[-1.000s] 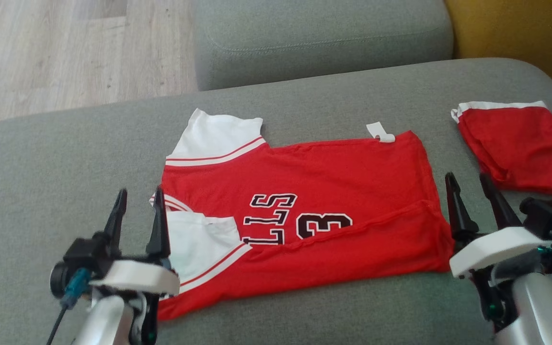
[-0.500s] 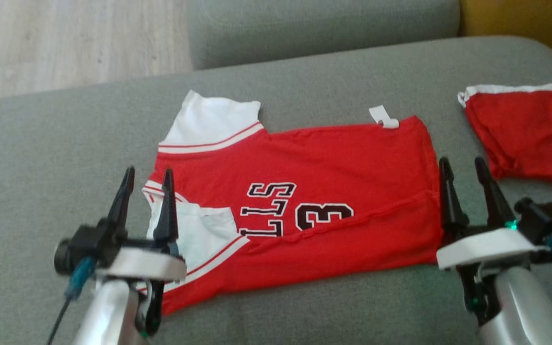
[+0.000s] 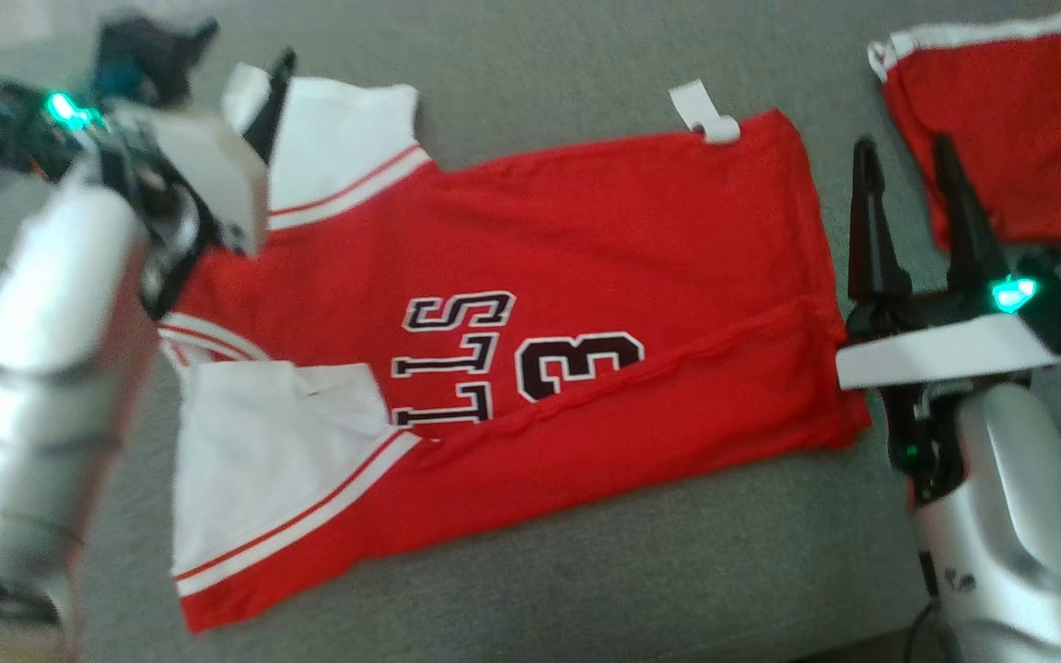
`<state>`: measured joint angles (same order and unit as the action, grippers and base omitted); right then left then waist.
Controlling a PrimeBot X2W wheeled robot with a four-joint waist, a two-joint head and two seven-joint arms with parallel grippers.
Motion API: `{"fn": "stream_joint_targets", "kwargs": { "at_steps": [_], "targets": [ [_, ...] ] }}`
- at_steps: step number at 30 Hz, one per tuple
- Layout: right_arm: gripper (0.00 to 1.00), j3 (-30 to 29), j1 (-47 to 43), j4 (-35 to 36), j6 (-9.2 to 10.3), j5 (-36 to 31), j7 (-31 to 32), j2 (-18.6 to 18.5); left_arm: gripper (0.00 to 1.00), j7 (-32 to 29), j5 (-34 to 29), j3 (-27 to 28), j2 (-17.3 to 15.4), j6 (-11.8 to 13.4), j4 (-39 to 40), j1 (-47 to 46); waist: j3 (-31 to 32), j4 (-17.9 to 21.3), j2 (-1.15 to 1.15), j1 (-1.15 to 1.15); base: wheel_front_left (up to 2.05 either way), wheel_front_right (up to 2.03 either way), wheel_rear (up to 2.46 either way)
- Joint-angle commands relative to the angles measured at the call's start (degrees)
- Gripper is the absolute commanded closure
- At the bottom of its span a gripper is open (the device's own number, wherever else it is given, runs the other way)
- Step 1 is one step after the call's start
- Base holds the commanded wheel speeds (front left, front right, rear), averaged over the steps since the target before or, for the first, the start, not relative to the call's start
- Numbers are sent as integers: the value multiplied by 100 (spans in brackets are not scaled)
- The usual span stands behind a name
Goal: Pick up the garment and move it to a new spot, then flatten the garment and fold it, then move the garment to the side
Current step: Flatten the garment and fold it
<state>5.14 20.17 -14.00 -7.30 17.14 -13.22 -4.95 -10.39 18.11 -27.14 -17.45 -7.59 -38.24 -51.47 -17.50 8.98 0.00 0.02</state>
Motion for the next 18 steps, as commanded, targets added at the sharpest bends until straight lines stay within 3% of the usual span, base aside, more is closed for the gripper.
{"fn": "stream_joint_targets", "kwargs": {
  "at_steps": [1, 8, 13, 18],
  "targets": [
    [0, 146, 235, 210, -19, 1, -93, -43, 0, -229, 289, -33, -376, 12, 33, -517, -438, 360, 0, -2, 0, 0, 0],
    [0, 295, 546, 220, -19, 73, -148, 15, 0, -1545, 1150, -1048, -1121, 11, -794, -1520, -880, 755, 0, -2, 0, 0, 0],
    [0, 340, 599, 209, -19, 104, -165, 57, 0, -1857, 1279, -1368, -1333, 11, -1159, -1743, -1038, 903, 0, -2, 0, 0, 0],
    [0, 311, 604, 208, -19, 162, -172, 88, 0, -2012, 1433, -1483, -1314, 11, -1390, -1834, -1119, 940, 0, -2, 0, 0, 0]
  ]
}}
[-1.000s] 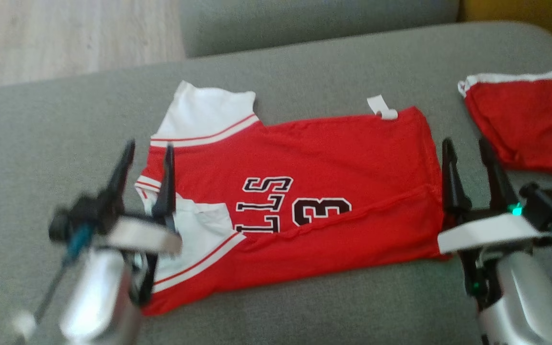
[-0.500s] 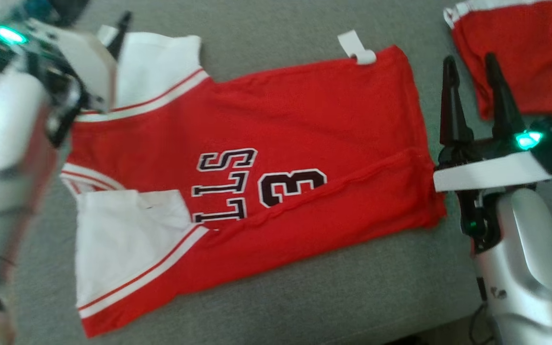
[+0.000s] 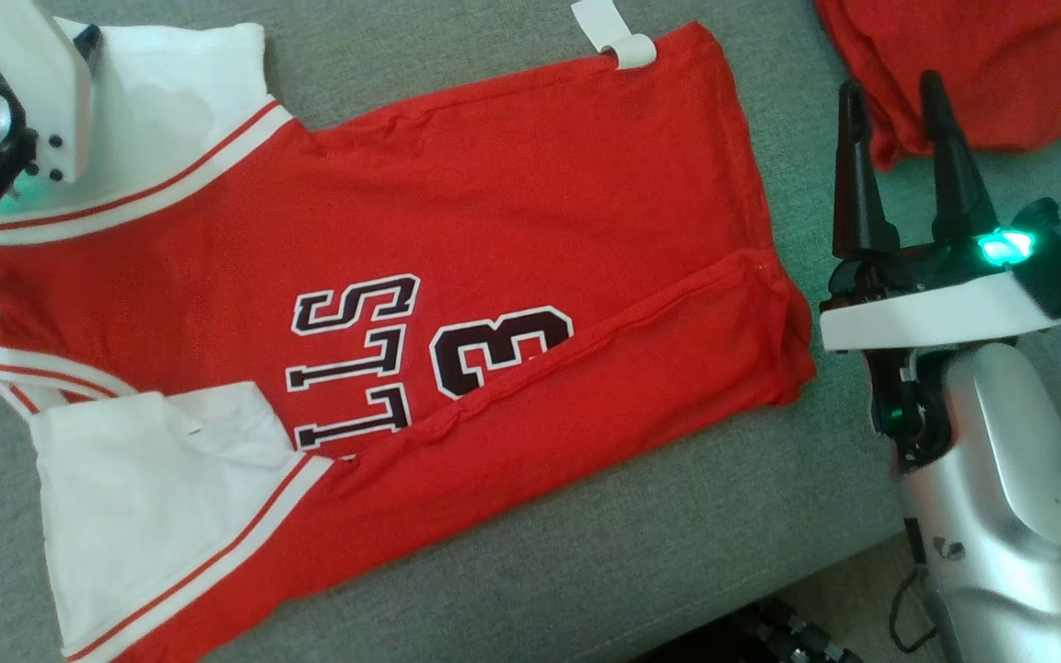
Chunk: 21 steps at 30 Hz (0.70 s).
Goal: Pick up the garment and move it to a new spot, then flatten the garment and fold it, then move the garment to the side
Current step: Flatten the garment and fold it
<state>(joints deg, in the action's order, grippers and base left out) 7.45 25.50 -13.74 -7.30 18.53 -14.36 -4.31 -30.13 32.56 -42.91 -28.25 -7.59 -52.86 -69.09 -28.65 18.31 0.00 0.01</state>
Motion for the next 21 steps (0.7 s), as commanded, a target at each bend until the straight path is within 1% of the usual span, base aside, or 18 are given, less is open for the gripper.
{"fn": "stream_joint_targets", "kwargs": {
  "at_steps": [1, 5, 6, 7, 8, 9, 11, 13, 17, 21],
  "targets": [
    [0, 73, 73, 184, -19, 30, -59, 29, 0, -59, 12, 73, -229, 10, 23, -101, -23, 8, 0, -1, 0, 0, 0],
    [0, 22, 91, 195, -19, 21, -61, 33, 0, -296, 293, -32, -126, 10, -71, -110, -44, -12, 0, -1, 0, 0, 0],
    [0, 6, 95, 189, -19, 12, -62, 29, 15, -381, 386, -75, -111, 10, -56, -101, -39, -24, 0, -1, 0, 0, 0],
    [0, -11, 103, 181, -19, 1, -62, 22, 44, -477, 478, -127, -101, 10, -30, -88, -29, -38, 0, -1, 0, 0, 0],
    [0, -27, 112, 171, -19, -10, -62, 14, 63, -588, 582, -172, -97, 10, -4, -71, -14, -55, 0, -1, 0, 0, 0],
    [0, -41, 124, 165, -19, -26, -62, 4, 100, -703, 706, -208, -92, 10, 31, -47, 6, -73, 0, -1, 0, 0, 0],
    [0, -67, 144, 145, -19, -52, -62, -10, 100, -908, 944, -275, -100, 10, 114, 3, 59, -109, 0, -1, 0, 0, 0],
    [0, -89, 171, 125, -19, -79, -62, -25, 100, -875, 1079, -298, -150, 10, 205, -5, 109, -149, 0, -1, 0, 0, 0],
    [0, -88, 234, 65, -19, -124, -63, -91, 100, -514, 1151, -323, -175, 10, 264, -41, 245, -245, 0, -1, 0, 0, 0],
    [0, -83, 302, -81, -19, -169, -49, -202, 100, 33, 1205, -332, -107, 10, 351, -64, 424, -380, 0, -1, 0, 0, 0]
  ]
}}
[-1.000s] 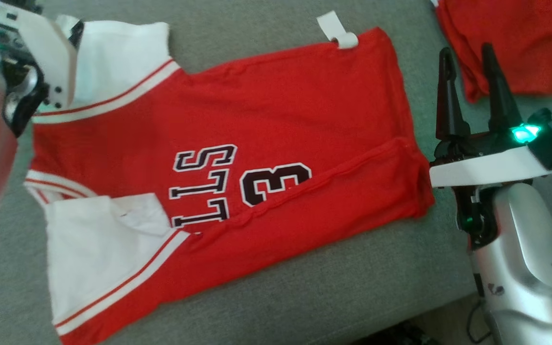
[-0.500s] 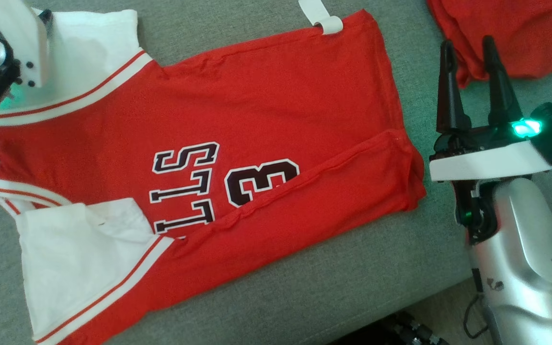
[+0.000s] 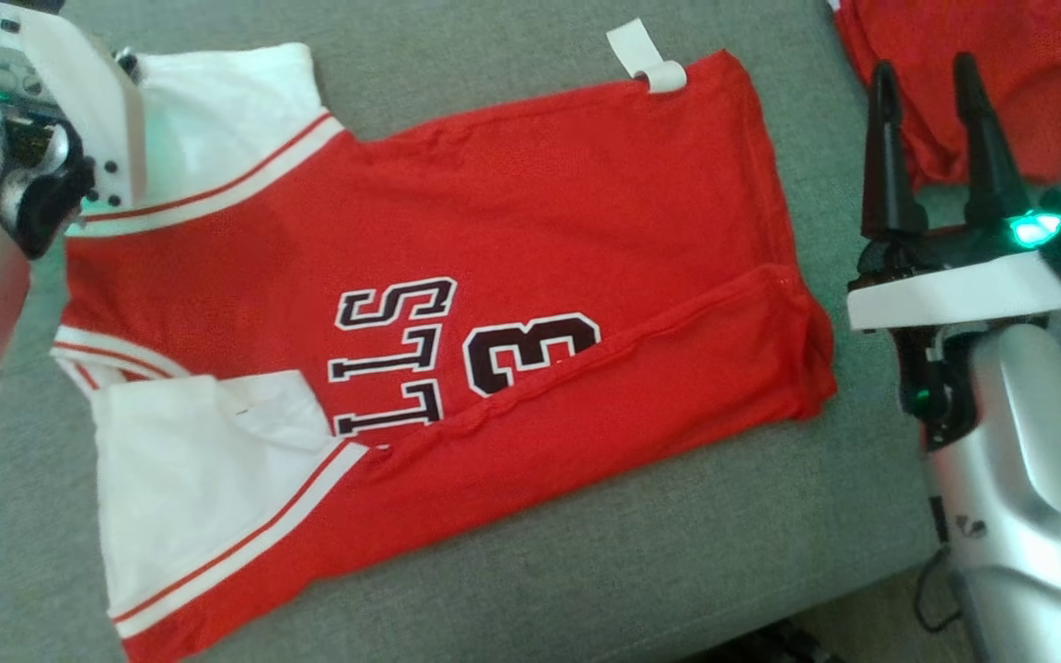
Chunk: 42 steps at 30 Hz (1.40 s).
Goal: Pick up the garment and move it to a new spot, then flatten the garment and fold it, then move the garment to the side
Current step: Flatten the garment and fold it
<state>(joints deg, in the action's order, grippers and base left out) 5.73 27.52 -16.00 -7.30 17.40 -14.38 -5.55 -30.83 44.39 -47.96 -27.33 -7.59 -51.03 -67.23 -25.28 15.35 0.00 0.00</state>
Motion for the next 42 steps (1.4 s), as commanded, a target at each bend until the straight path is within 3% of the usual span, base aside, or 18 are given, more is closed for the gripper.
{"fn": "stream_joint_targets", "kwargs": {
  "at_steps": [1, 8, 15, 23, 29, 35, 36, 37, 38, 42],
  "targets": [
    [0, 91, 124, 104, -19, -84, -21, -121, 100, 249, 20, 157, -173, 10, 199, -258, 133, -130, 0, 0, 0, 0, 0],
    [0, 165, 480, -343, -19, -285, 633, -513, 100, 1329, -85, -73, 52, 10, 633, -294, 404, -564, 0, 0, 0, 0, 0],
    [0, 566, 1075, -1284, -19, -25, 1772, -1054, 100, 1847, -98, -436, 178, 10, 1300, -138, 534, -1161, 0, 0, 0, 0, 0],
    [0, 1439, 1584, -2511, -19, 146, 2598, -1799, 100, 2044, -88, -587, 245, 21, 1860, 76, 529, -1697, 0, 0, 0, 0, 0],
    [0, 1623, 1830, -3132, -19, 300, 2735, -1918, 100, 2007, -95, -662, 264, 47, 2114, 147, 499, -1873, 0, 0, 0, 0, 0],
    [0, 2167, 2063, -3502, -19, 452, 2914, -2036, 100, 1947, -76, -672, 269, 94, 2285, 110, 409, -1959, 0, 0, 0, 0, 0],
    [5, 2278, 2084, -3538, -19, 513, 2974, -2045, 100, 1941, -72, -673, 269, 100, 2292, 104, 400, -1968, 0, 0, 0, 0, 0],
    [75, 2392, 2103, -3560, -19, 578, 3032, -2058, 100, 1935, -65, -670, 266, 106, 2288, 99, 392, -1974, 0, 0, 0, 0, 0],
    [100, 2510, 2127, -3564, -19, 635, 3068, -2080, 100, 1931, -58, -664, 260, 118, 2274, 94, 386, -1975, 0, 0, 0, 0, 0],
    [100, 2686, 2314, -3579, -19, 914, 2914, -2172, 100, 1947, -25, -625, 213, 175, 2166, 107, 381, -1955, 0, 0, 0, 0, 0]
  ]
}}
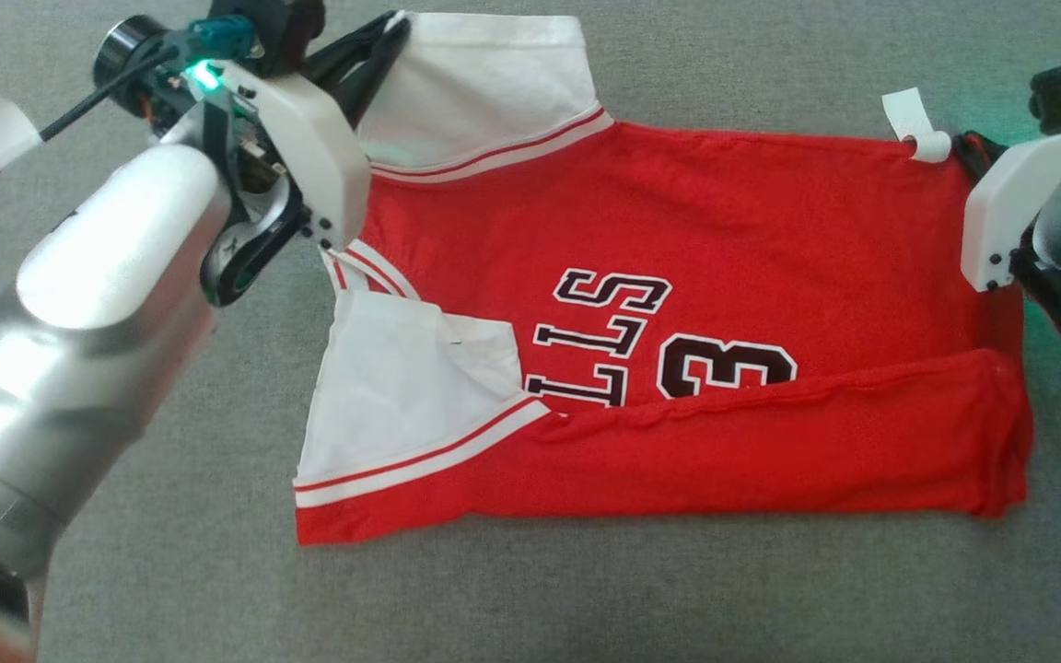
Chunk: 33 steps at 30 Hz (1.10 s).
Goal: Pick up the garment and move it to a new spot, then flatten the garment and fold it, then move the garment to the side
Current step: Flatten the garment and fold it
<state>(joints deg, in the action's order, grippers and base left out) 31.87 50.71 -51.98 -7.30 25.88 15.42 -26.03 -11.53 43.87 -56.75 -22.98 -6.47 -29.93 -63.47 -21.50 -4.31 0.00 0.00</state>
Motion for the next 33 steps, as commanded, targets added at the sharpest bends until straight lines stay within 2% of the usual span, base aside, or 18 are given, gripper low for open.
{"fn": "stream_joint_targets", "kwargs": {
  "at_steps": [1, 5, 11, 16, 21, 28, 33],
  "targets": [
    [100, 93, 48, 14, -19, 126, -124, -117, 100, 34, 24, 264, -245, 78, 14, -268, 7, 22, 0, 0, 0, 0, 0],
    [100, 159, 331, 44, -19, 372, -394, -57, 100, 196, 38, 369, -356, 117, -224, -310, -7, 92, 0, 0, 0, 0, 0],
    [100, 201, 955, 9, -19, 605, -806, 123, 100, 799, -102, 573, -463, 207, -777, -593, -133, 239, 0, 0, 0, 0, 0],
    [100, 142, 1448, -272, -19, 645, -1246, 334, 100, 1330, -253, 626, -348, 152, -1350, -988, -198, 293, 0, 0, 0, 0, 0],
    [100, 97, 1815, -678, -19, 653, -1825, 584, 100, 2044, -422, 596, -20, 86, -1999, -1363, -191, 244, 0, 0, 0, 0, 0],
    [100, 230, 1679, -917, -19, 870, -2043, 589, 100, 2198, -333, 395, 197, -57, -2384, -1239, -39, 123, 0, 0, 0, 0, 0],
    [100, 419, 1288, -883, -19, 1294, -1981, 451, 100, 1928, 127, 226, 209, -97, -2257, -824, 225, 23, 0, 0, 0, 0, 0]
  ]
}}
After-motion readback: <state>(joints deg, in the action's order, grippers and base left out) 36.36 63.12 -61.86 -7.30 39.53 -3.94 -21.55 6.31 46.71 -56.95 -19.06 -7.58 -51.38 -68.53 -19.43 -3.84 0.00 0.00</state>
